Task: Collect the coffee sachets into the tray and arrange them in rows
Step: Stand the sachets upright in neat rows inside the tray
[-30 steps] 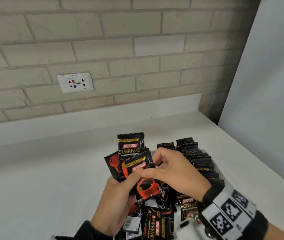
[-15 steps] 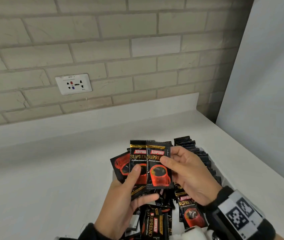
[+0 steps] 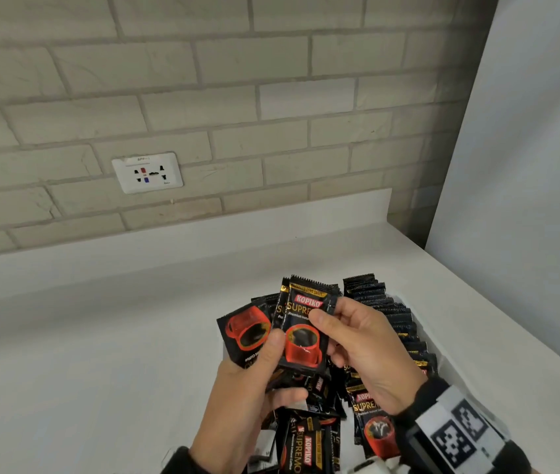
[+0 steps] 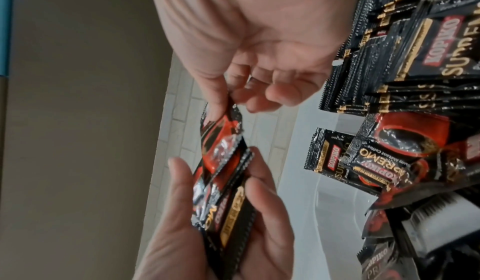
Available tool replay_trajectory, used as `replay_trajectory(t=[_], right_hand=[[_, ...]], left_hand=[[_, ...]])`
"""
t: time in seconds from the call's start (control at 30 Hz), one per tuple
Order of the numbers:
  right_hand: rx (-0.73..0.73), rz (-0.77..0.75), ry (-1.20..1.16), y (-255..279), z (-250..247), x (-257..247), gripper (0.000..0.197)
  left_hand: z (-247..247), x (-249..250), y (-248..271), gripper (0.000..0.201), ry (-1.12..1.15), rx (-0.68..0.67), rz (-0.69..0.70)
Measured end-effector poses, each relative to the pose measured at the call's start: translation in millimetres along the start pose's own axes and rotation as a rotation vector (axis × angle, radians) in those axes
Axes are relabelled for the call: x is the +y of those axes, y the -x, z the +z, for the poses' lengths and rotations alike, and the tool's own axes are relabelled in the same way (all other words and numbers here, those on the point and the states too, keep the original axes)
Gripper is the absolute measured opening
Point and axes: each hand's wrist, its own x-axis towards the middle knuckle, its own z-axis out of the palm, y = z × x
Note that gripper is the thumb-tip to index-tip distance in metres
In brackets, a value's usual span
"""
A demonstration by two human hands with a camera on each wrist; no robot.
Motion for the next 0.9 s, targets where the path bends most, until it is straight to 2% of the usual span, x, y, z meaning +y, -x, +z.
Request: replay_trajectory(t=[0.1, 0.2, 0.27, 0.33, 0.4, 0.47, 0.53, 0.67, 0.73, 0.9], right_hand=[[0.006, -0.012, 0.012, 2, 0, -2, 0.006], [0.007, -0.046, 0.109, 2, -2, -7, 0.009], [0.005, -0.104, 0.197, -1, -6, -14, 0.023], [-0.05, -0.19, 0.315, -4, -11, -24, 0.039], [-0.175, -0.237, 0.453, -8, -12, -37, 0.047], [-0.299, -0.232, 0.59, -13, -11, -49, 0.043], [-0.361, -0.229, 0.676, -21, -8, -61, 0.036], [-0.308, -0.26, 0.795, -49, -3, -72, 0.026], [-0.288, -0.27, 0.912, -65, 1, -72, 0.024], [-0.399, -0.209, 1.245, -96, 20, -53, 0.022]], left_hand=[[1, 1, -1, 0.039, -0.08, 0.051, 0.08], [0, 0, -1, 0.038, -0.091, 0.089, 0.093], [-1, -1, 0, 0.038, -0.089, 0.099, 0.091], [-2, -2, 0, 0.038, -0.092, 0.104, 0.092], [-3, -4, -1, 0.036, -0.101, 0.105, 0.094], [-5, -5, -1, 0.028, -0.112, 0.113, 0.091], [-7, -4, -3, 0.023, -0.114, 0.146, 0.11], [-19, 5, -4, 0.031, -0.022, 0.317, 0.156], [-28, 9, -4, 0.023, 0.04, 0.379, 0.162], [-40, 12, -2, 0.012, 0.078, 0.417, 0.152]])
